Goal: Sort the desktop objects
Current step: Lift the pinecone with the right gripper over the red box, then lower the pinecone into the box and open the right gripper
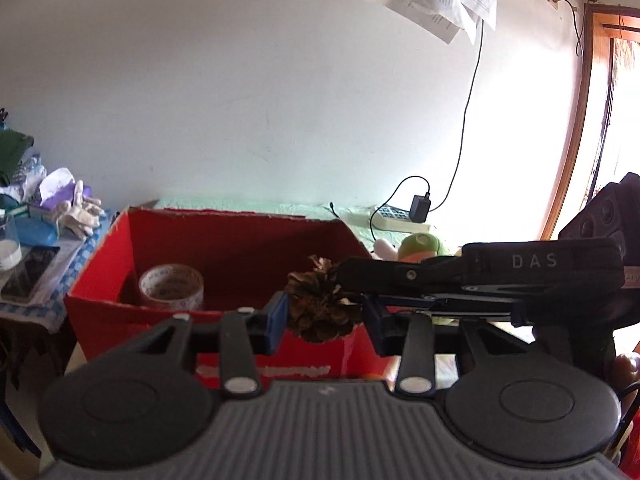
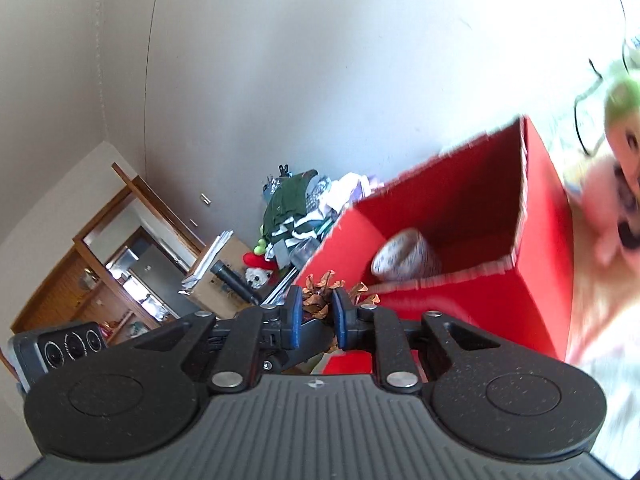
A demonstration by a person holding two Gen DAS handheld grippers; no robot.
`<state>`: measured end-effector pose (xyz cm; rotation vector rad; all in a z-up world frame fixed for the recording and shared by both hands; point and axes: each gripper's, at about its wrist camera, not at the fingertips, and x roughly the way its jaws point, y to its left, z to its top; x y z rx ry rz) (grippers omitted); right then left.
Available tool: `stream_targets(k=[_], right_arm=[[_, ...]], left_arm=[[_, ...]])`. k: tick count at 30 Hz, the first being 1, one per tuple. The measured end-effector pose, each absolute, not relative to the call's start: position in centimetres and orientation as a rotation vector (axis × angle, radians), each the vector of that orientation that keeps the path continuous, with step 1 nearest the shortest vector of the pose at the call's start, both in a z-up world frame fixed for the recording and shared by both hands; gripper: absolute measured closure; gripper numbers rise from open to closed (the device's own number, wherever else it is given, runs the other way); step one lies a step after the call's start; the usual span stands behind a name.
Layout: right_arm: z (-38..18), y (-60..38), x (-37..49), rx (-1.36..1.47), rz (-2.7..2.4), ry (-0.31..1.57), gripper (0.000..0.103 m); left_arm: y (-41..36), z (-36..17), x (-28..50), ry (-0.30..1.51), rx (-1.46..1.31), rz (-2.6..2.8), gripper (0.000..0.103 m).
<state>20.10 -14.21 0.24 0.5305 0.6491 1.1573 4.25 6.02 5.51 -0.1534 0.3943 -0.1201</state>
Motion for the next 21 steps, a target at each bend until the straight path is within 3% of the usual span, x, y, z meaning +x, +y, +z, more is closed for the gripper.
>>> stream_targets(k=[9,21], right_arm=[[1.7,-9.7,25.2,0.493,1.170,0.700,0.086],[-3.3,-1.8,32.0,0.583,1.088,1.044,0.086]], left_arm=[[9.6,6.9,9.2,0.443,-0.153,-0.080,0.061],[14.8,3.2,16.2,0.666,-0.130,0.011,0.061]])
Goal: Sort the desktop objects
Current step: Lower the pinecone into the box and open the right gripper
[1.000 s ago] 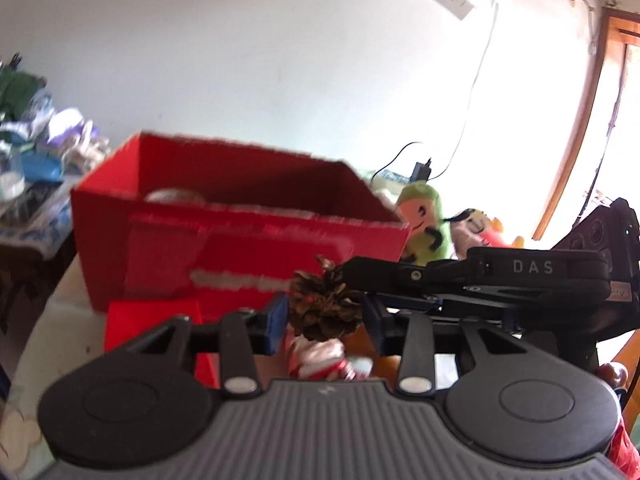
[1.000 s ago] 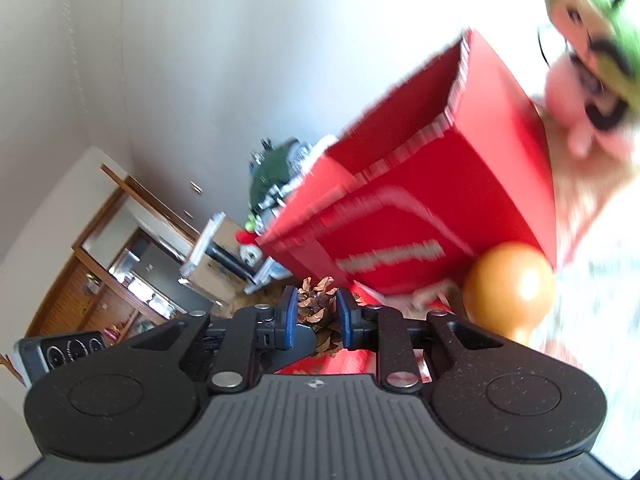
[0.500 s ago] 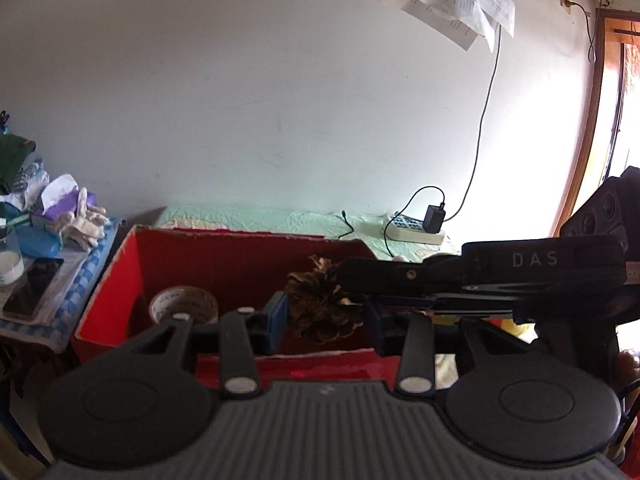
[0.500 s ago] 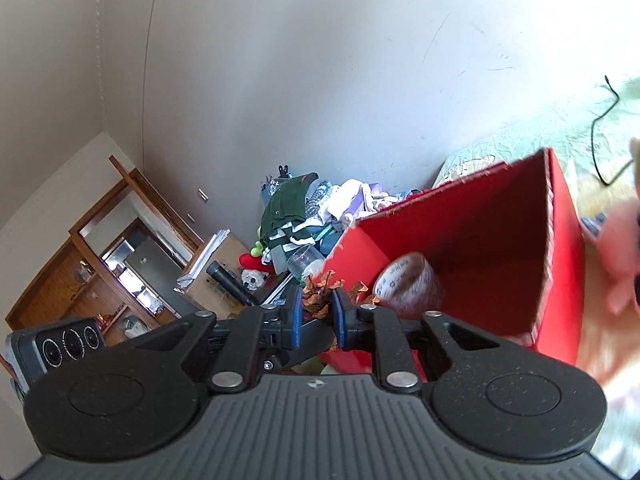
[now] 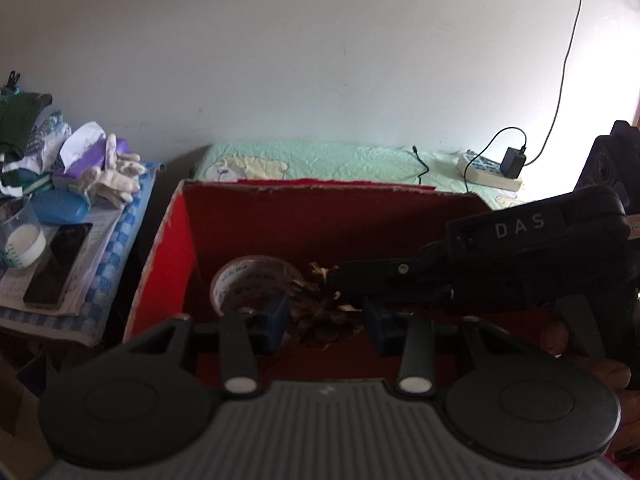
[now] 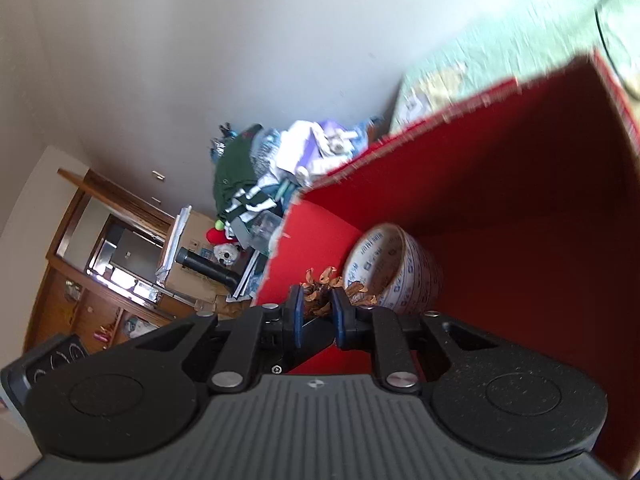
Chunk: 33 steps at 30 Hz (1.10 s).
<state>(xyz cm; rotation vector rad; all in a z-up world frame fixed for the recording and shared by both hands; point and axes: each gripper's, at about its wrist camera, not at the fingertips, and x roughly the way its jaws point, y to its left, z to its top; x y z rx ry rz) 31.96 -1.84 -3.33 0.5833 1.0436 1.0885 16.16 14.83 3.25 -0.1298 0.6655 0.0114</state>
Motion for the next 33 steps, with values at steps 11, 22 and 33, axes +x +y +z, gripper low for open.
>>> stream_targets(k=[11,22,33], right_arm=[[-5.0,1.2,33.1,0.575,0.996,1.235,0.085],[-4.9,0.7,32.3,0.542,1.011,1.192,0.084],[-2.0,-3.2,28.3,0.344,0.987,0.930,0.076]], left_arm=[[15.9,1.6,17.1,0.737,-0.071,0.054,0.060],[15.9,2.4,14.7,0.681,-0.051,0.105,0.058],[13.2,3.6,11.8,0.630,-0.018,0.195,0.048]])
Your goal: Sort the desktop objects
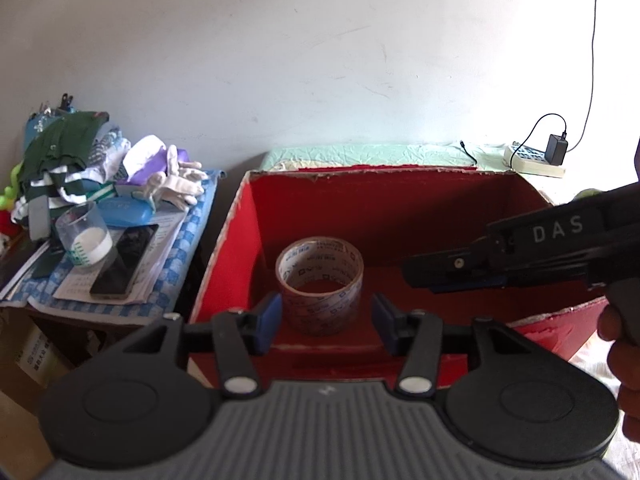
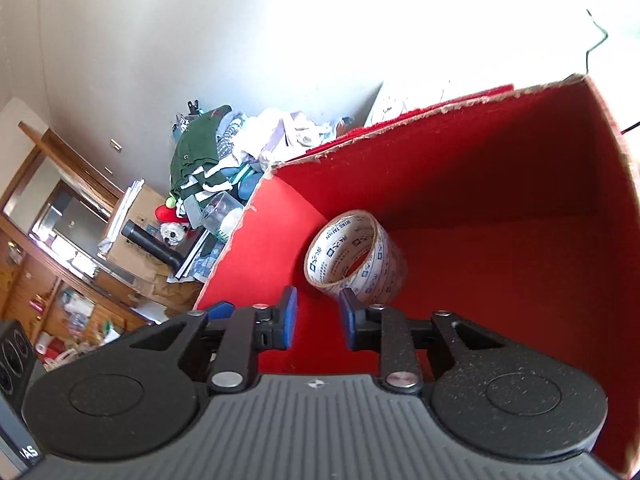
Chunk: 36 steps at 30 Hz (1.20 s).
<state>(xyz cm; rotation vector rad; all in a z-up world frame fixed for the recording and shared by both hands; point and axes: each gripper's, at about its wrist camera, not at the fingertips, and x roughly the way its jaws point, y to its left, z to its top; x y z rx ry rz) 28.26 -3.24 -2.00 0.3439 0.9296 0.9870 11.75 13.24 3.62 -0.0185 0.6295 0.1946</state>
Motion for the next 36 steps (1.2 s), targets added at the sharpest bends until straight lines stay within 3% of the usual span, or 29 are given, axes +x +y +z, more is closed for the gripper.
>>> stream_targets(k=[5,7,16,19,36], right_arm=[[-1.9,-5.3,26.1,0.340,0.976,0.858,0.076],[-1.8,-5.9,25.3,0.350,0.970,0.823,0.076],[-1.4,-9.1,22.7,0.417,0.954,0.702,0.076],[-1.7,-10.3,21.6,0.439,0.938,0.682,0.075],[-7.1,-17.3,17.6,0.534,0.801,0.724,0.072]], left_arm=[[11.7,4.2,10.0,0.583,-0.003,0.275,0.043],[11.1,4.6,9.3,0.570,-0.012,0.278,0.031],[8.3,5.1,6.4,0.517,-0.038,0.314,0.029],[7.1,4.8,5.3,0.505,-0.046,0.312,0.019],[1.7,0.1,4.7,0.618,-0.076,0.270,0.019]])
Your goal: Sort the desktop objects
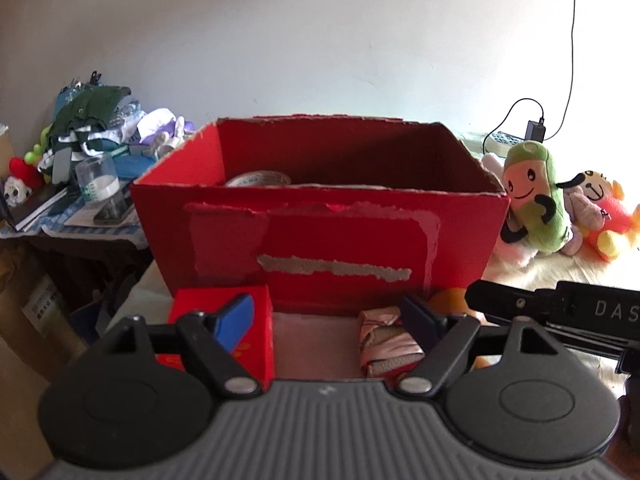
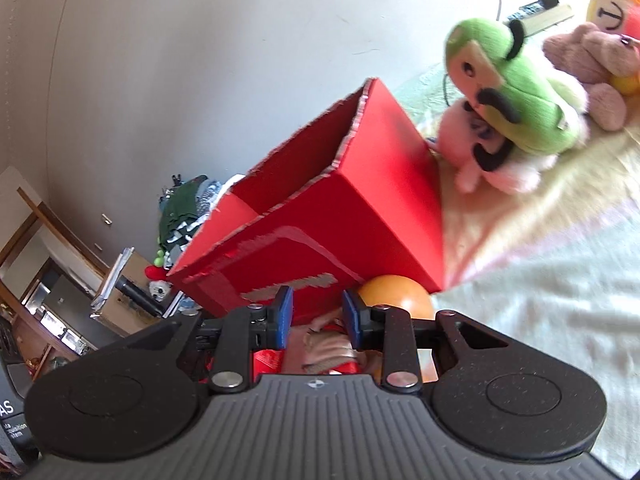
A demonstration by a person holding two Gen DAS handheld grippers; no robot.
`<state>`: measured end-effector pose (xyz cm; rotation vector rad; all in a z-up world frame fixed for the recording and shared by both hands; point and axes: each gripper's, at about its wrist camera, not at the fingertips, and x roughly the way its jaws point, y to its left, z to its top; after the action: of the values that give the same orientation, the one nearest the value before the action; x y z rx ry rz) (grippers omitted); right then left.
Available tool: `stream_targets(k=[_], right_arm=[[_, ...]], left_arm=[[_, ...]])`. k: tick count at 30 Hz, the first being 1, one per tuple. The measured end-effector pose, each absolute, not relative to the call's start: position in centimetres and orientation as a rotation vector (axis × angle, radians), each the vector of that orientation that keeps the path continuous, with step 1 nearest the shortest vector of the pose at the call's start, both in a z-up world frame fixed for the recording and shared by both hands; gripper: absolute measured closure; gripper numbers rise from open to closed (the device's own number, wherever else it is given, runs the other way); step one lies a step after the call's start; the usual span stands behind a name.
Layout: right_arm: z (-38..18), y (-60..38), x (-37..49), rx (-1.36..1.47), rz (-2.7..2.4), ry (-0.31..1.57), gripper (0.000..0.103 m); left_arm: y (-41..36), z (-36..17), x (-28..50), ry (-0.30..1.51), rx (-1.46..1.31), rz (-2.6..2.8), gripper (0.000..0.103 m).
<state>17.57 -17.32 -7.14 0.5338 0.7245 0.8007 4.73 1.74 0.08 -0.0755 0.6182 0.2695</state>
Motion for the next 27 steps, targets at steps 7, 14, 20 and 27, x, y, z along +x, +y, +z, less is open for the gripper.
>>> stream_targets(k=[7,14,20,27], right_arm=[[-9.2,-19.7,17.9,0.580,0.760,0.768,0.072],[-10.6,-20.8,18.3,0.581,0.737,0.803,0.072],[-11.6,-21.7,18.7,0.605,0.726,0.829,0.072],[-12.4,-22.2,19.1,0.666,0.782,0.863,0.072]], left_arm=[[0.2,-1.8,5.3,0.654,-0.057,0.265,0.019],[0.4,-2.7,5.2,0.679,-0.120,0.200,0.019],[0.8,-2.9,4.5,0.642,-0.208,0.089,0.024],[-0.3,-3.0,4.1,0.611,-0.225,-0.046,0.026]])
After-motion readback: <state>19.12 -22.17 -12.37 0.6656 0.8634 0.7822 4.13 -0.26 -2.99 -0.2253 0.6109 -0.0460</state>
